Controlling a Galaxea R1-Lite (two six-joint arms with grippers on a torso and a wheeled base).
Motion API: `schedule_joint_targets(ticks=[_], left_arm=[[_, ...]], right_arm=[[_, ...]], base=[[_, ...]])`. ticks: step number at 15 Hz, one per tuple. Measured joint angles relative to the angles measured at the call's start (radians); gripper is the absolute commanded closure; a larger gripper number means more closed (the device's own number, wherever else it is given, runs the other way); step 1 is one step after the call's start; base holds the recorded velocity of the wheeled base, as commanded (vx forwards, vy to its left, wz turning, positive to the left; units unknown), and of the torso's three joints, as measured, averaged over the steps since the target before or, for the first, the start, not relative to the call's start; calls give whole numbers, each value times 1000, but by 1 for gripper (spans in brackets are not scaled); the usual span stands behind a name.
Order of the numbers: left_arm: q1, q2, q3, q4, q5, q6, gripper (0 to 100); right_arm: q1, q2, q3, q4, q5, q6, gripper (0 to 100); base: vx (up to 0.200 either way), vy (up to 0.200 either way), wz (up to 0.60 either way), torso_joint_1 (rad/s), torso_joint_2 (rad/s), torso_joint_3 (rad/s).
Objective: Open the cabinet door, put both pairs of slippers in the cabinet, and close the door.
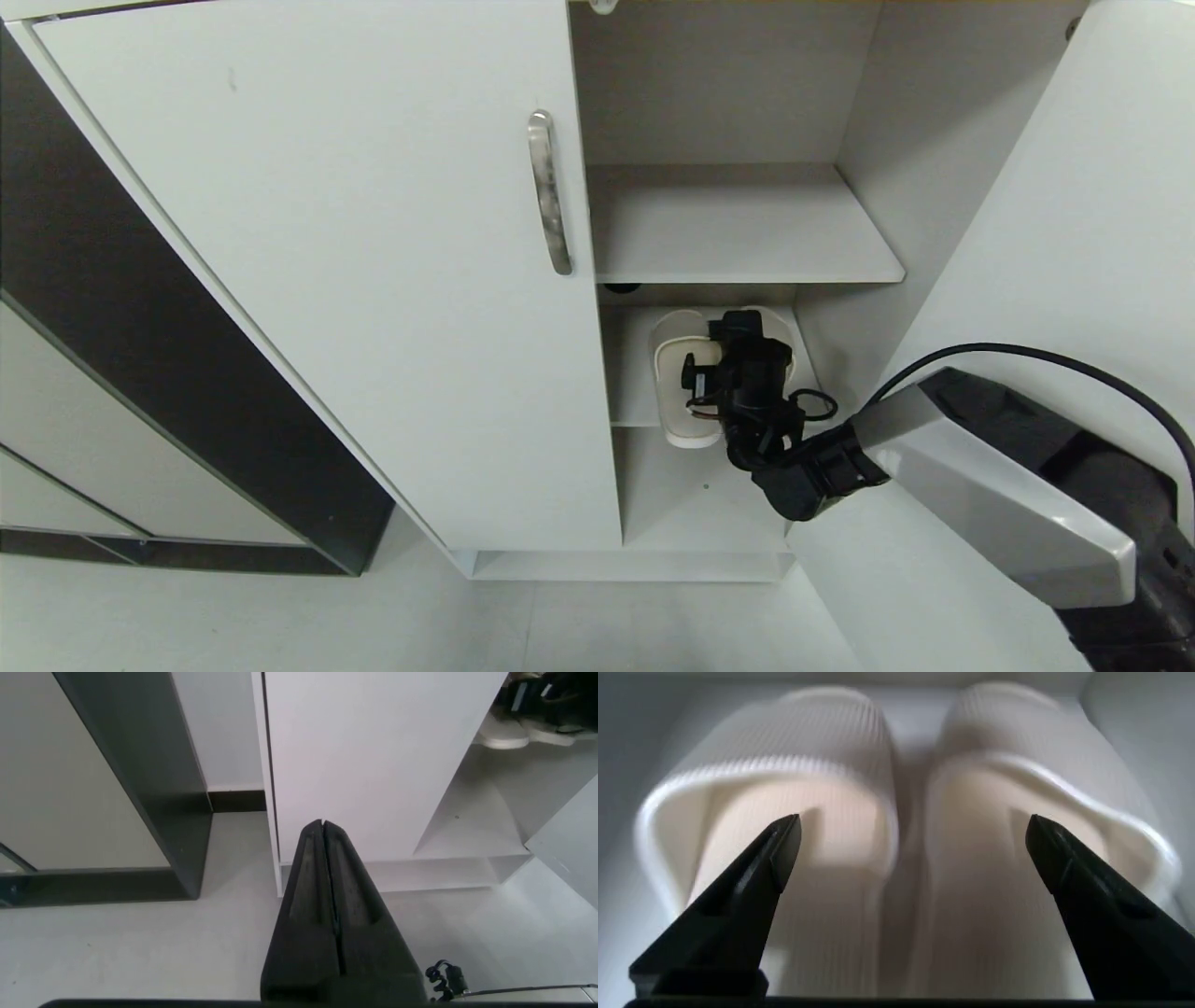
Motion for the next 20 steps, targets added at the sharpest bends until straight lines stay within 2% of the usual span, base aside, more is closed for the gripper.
schedule_joint_targets(ticks=[4,6,9,14,20], left_arm=[[1,0,0,0,1,0,100],[1,0,0,0,3,0,100],[0,0,0,0,3,0,100],[1,0,0,0,1,0,100],[0,0,0,0,6,-4,100]], right_arm=[[55,-176,339,-70,-5,49,0],[95,-259,451,-85,-15,85,0],[126,-324,522,-88,-19,97,0],[145,-349,560,-96,-21,91,0],[161,-362,590,-113,-22,89,0]], base=[[0,0,0,0,0,0],[-100,0,0,4,4,4],[-200,0,0,2,2,1],[-200,0,0,-1,2,1],[0,0,0,0,0,0]])
